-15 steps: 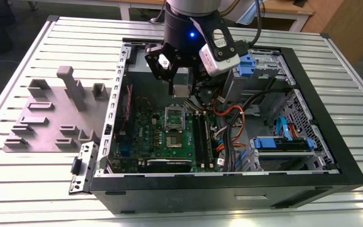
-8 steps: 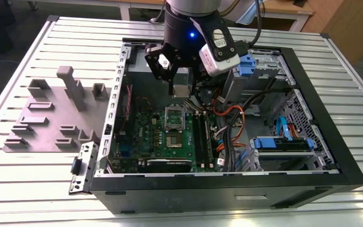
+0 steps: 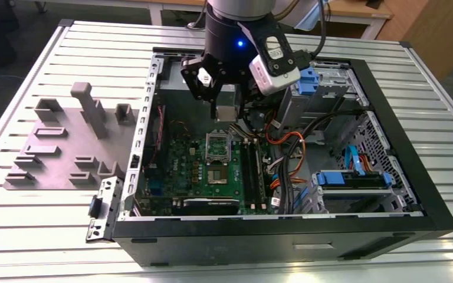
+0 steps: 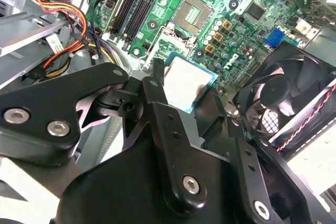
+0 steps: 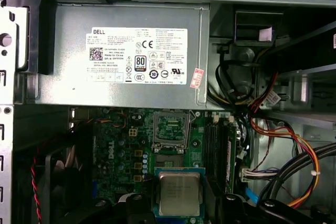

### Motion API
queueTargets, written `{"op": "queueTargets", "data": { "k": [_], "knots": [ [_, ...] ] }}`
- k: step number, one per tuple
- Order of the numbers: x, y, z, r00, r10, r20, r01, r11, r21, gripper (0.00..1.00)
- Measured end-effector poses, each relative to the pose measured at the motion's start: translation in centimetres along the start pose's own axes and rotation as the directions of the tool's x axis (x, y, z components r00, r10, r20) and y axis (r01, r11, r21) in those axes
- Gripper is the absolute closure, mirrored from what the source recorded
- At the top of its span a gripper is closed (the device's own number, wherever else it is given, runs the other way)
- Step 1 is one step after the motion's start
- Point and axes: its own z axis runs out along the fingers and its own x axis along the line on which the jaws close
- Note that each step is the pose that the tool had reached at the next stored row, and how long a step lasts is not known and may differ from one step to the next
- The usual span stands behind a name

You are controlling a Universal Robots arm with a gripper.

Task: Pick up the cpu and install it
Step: 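Place the cpu into insertion slot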

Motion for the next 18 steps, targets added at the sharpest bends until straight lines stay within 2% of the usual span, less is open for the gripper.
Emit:
{"op": "queueTargets", "data": {
  "k": [18],
  "knots": [
    [0.05,0.00,0.34,1.0000,0.000,0.0000,0.000,1.0000,-0.0014,0.53]
  ]
}}
